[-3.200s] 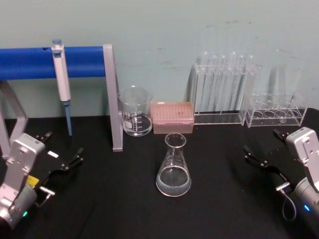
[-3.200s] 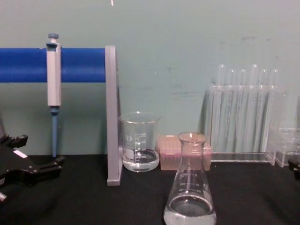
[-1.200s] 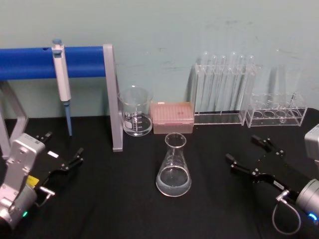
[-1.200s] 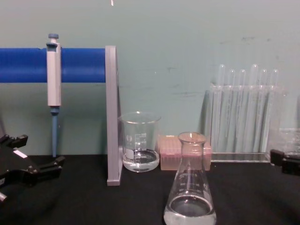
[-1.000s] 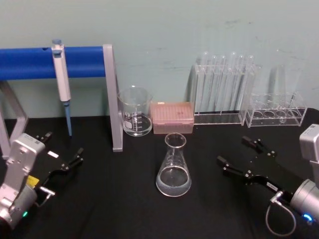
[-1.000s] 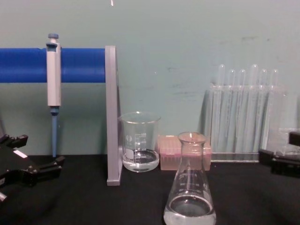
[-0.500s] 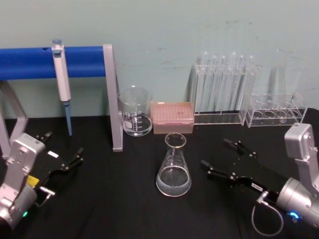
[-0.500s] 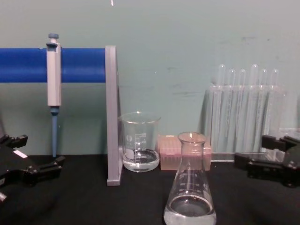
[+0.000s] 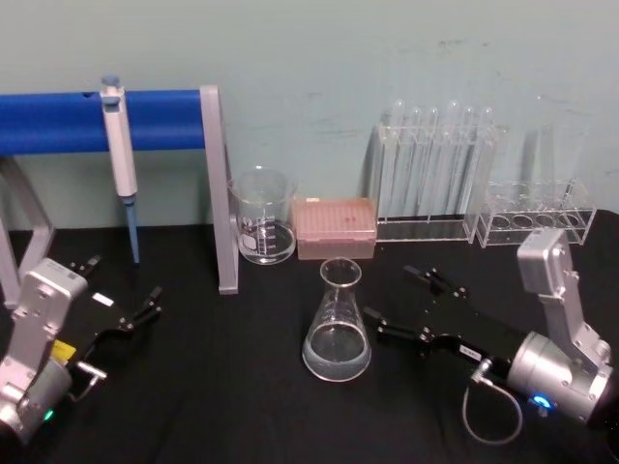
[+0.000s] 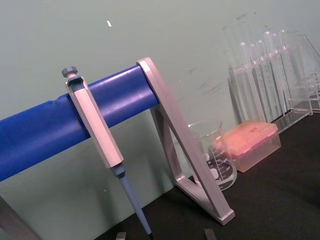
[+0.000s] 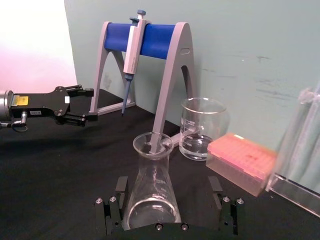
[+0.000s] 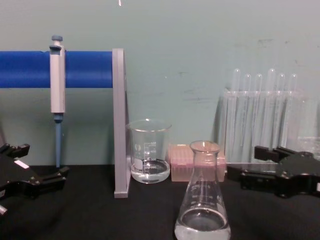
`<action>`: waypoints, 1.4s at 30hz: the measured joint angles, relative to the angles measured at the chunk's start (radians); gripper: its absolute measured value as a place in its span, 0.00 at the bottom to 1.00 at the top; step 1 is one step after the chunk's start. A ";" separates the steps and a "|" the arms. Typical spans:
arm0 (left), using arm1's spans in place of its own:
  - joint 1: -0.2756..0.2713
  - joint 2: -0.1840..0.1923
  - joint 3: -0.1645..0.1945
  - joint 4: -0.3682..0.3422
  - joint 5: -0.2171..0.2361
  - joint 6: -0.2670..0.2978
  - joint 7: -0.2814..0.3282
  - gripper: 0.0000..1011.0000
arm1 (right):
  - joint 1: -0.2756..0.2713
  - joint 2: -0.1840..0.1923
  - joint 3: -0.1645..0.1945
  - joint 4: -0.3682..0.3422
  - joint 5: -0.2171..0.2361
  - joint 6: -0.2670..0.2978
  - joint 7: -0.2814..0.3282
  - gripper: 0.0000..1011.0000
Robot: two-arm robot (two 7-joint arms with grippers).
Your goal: Grasp the erlenmeyer flask with one hand, shake it three times, then place it back.
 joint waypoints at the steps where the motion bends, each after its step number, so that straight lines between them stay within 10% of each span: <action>1: 0.000 0.000 0.000 0.000 0.000 0.000 0.000 0.99 | 0.006 -0.004 -0.002 0.007 -0.001 0.000 0.004 0.99; 42: 0.000 0.000 0.000 0.000 0.000 0.000 0.000 0.99 | 0.221 -0.127 -0.105 0.280 -0.048 -0.023 0.112 0.99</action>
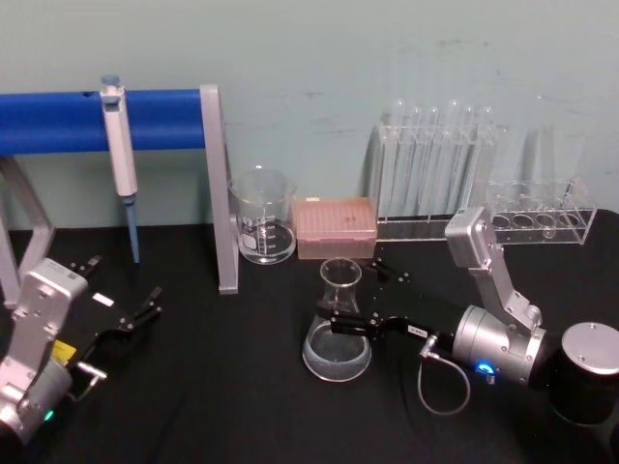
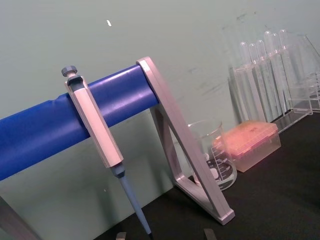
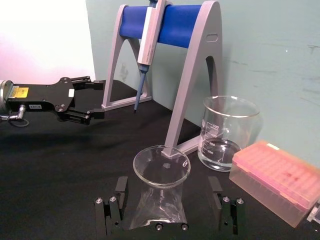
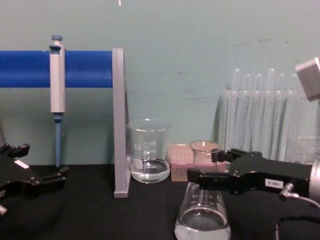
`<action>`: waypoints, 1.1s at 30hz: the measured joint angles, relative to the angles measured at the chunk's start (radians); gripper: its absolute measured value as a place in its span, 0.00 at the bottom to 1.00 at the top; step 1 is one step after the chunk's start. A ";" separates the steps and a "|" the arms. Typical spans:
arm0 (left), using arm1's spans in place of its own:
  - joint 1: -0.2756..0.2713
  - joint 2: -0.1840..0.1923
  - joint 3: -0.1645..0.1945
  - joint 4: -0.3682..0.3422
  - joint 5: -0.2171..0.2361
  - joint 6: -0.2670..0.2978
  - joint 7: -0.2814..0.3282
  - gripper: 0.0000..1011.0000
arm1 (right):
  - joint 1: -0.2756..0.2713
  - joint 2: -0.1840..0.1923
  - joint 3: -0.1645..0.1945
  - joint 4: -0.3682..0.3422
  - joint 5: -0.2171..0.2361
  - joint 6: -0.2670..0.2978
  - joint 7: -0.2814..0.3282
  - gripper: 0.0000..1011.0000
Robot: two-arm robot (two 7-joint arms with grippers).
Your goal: Grasp the erlenmeyer flask with one hand, shake it three times, then place it back.
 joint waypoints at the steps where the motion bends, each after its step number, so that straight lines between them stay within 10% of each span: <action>1: 0.000 0.000 0.000 0.000 0.000 0.000 0.000 0.99 | 0.003 -0.002 -0.002 0.005 -0.001 0.000 0.003 0.99; 33: 0.000 0.000 0.000 0.000 0.000 0.000 0.000 0.99 | 0.019 -0.012 -0.010 0.028 0.002 -0.004 0.014 0.99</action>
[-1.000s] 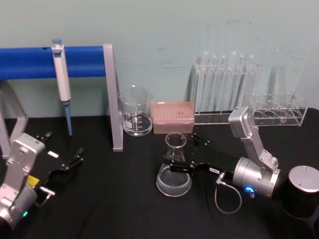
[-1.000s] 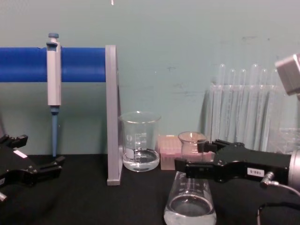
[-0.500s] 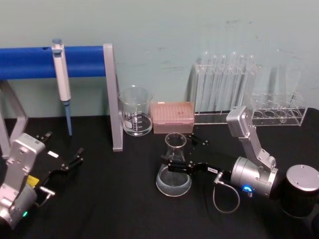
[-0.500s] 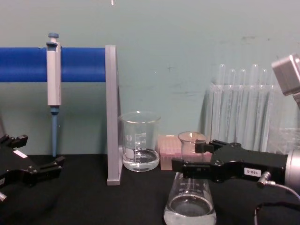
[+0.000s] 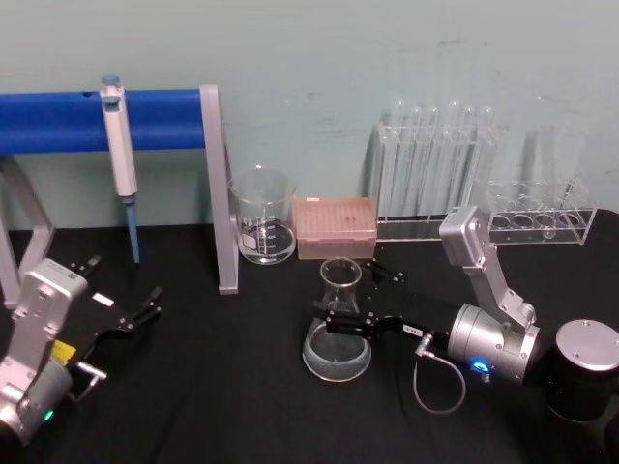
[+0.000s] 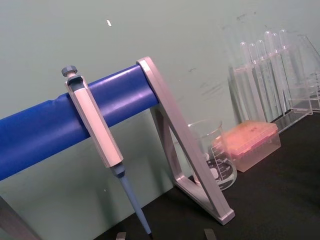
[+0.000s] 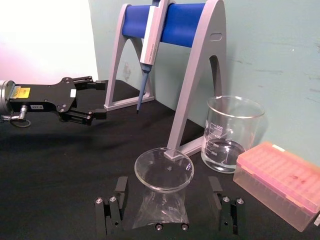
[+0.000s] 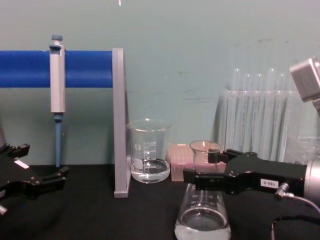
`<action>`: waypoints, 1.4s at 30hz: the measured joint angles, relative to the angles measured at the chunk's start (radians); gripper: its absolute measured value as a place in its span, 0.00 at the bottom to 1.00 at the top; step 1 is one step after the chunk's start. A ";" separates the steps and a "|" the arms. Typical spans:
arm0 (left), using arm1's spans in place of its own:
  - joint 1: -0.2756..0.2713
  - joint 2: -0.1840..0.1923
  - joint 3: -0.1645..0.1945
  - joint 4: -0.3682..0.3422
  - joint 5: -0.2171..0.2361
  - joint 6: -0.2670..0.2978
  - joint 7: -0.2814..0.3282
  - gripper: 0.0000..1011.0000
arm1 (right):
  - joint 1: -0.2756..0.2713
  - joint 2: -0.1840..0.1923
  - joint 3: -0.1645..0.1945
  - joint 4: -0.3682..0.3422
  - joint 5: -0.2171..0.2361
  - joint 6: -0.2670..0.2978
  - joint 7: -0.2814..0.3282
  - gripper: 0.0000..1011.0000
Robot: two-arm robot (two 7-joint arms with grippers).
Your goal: Grasp the erlenmeyer flask with one hand, shake it three times, then place it back.
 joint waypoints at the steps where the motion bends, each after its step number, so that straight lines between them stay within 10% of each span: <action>1: 0.000 0.000 0.000 0.000 0.000 0.000 0.000 0.99 | 0.000 0.000 0.000 0.000 0.000 0.000 0.000 0.99; 13: 0.000 0.000 0.000 0.000 0.000 0.000 0.000 0.99 | -0.001 0.000 0.001 0.000 0.001 0.001 -0.001 0.99; 33: 0.000 0.000 0.000 0.000 0.000 0.000 0.000 0.99 | -0.001 0.000 0.001 -0.002 0.001 0.002 -0.002 0.46; 42: 0.000 0.000 0.000 0.000 0.000 0.000 0.000 0.99 | -0.001 0.000 0.001 -0.002 0.001 0.002 -0.002 0.45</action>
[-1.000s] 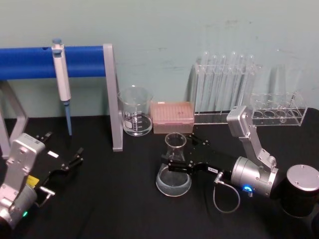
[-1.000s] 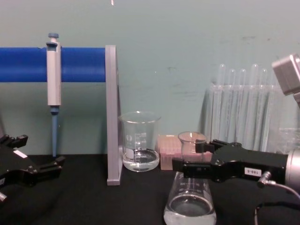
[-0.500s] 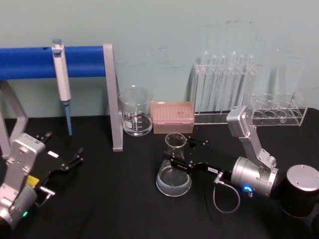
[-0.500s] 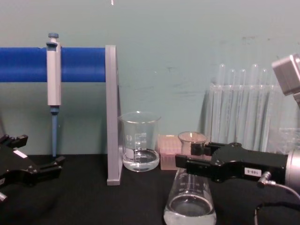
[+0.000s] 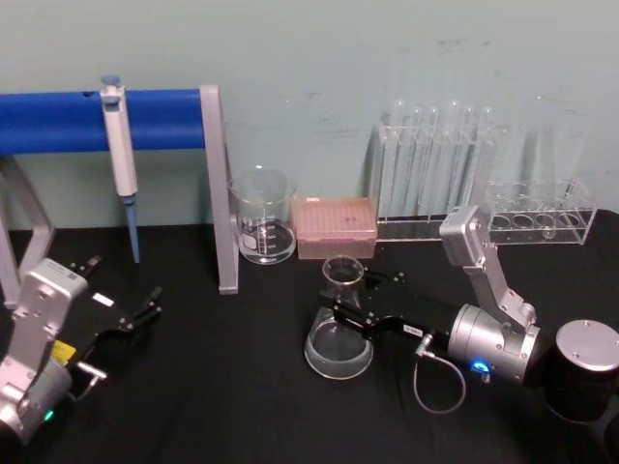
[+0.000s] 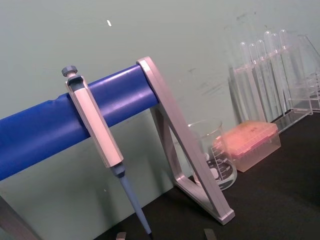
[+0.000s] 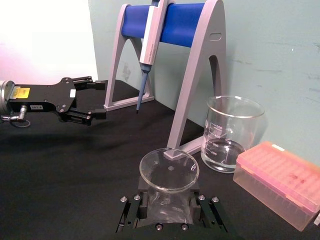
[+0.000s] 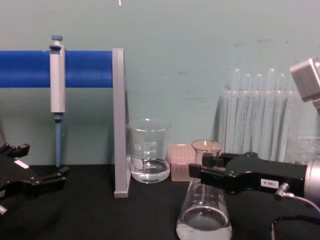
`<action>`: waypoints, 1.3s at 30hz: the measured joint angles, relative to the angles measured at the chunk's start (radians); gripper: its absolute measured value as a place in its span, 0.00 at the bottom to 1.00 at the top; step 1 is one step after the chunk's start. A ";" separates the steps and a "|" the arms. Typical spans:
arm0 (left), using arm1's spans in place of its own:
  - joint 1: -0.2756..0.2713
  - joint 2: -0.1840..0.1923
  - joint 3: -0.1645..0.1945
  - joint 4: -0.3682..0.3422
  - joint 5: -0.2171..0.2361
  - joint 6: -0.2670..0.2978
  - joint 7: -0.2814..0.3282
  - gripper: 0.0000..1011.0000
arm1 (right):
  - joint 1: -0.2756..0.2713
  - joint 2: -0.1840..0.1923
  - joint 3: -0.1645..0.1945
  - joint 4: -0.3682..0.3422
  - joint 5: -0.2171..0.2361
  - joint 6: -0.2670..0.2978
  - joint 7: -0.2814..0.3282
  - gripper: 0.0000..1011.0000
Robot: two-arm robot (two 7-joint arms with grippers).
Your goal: Grasp the erlenmeyer flask with one hand, shake it three times, then place it back.
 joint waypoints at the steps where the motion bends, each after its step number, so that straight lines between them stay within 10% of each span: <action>1: 0.000 0.000 0.000 0.000 0.000 0.000 0.000 0.99 | 0.000 0.000 0.000 0.000 0.000 0.000 0.000 0.45; 14: 0.000 0.000 0.000 0.000 0.000 0.000 0.000 0.99 | -0.014 0.006 0.013 -0.030 0.005 0.009 -0.020 0.45; 39: 0.000 0.000 0.000 0.000 0.000 0.000 0.000 0.99 | -0.172 0.021 0.140 -0.334 -0.017 0.091 -0.288 0.45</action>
